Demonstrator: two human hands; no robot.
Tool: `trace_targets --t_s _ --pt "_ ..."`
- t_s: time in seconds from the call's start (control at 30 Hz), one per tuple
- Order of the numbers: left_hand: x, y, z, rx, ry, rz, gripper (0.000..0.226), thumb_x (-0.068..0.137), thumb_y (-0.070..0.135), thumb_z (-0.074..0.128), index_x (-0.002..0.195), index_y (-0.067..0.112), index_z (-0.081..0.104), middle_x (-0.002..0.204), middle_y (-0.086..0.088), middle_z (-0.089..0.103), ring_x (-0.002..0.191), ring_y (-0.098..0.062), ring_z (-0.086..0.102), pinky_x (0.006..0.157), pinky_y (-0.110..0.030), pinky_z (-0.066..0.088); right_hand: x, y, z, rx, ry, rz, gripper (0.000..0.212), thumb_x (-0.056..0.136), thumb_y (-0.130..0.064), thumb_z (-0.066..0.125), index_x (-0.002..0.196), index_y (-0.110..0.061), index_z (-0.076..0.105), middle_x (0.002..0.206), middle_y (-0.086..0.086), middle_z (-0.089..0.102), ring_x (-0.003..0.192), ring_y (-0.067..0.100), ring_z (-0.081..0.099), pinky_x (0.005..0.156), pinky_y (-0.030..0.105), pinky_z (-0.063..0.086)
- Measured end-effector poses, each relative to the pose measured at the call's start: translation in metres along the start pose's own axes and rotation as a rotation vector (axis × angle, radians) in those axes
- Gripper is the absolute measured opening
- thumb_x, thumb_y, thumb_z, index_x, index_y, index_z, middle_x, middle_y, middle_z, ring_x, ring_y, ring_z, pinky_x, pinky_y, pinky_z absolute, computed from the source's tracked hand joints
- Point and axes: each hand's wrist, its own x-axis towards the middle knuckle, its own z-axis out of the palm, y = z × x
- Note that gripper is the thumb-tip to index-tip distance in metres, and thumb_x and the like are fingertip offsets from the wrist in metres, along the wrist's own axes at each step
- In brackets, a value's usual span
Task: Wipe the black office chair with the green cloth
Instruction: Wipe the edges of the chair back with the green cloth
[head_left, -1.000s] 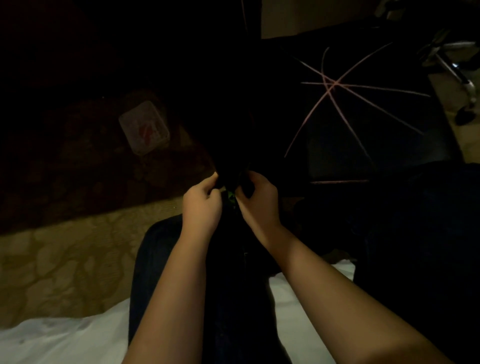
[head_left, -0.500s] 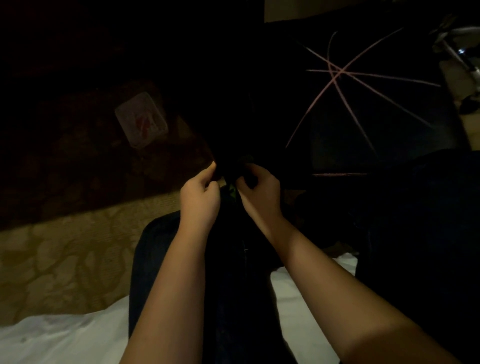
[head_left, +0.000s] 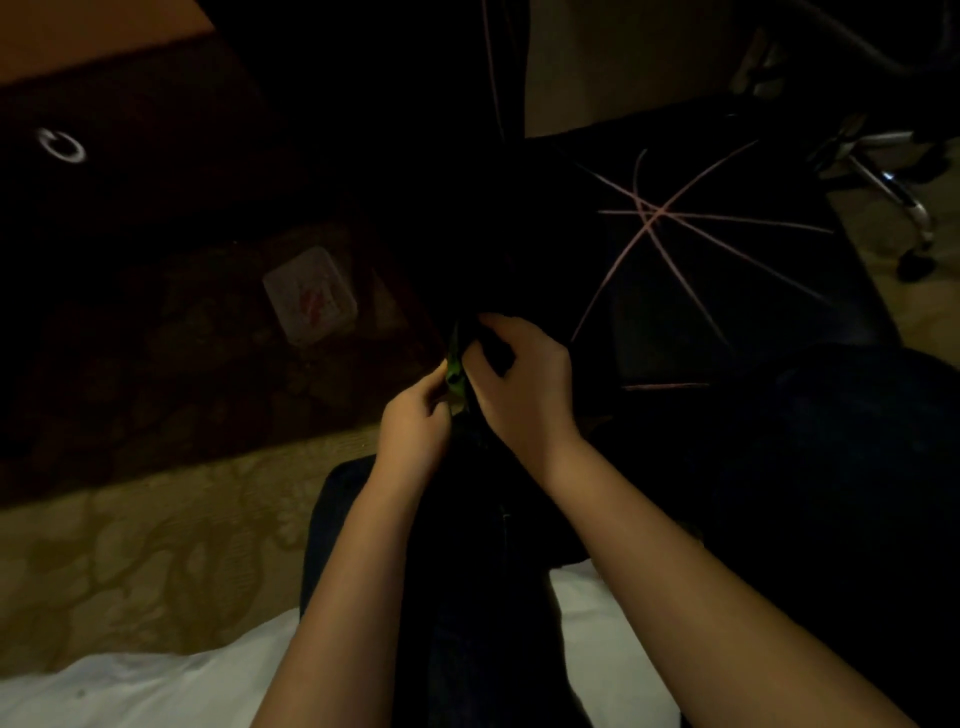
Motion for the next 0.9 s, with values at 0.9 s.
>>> trace_targets --t_s 0.9 --pt "-0.022 0.034 -0.017 -0.34 0.194 0.188 0.05 0.099 0.001 0.038 0.143 0.023 0.049 0.083 0.033 0.068 0.075 -0.004 0.054 0.078 -0.027 0.052 -0.01 0.035 0.014 -0.071 -0.018 -0.006 0.027 0.084 -0.006 0.065 0.111 -0.008 0.07 0.11 0.006 0.069 0.105 0.014 0.062 0.085 0.004 0.036"
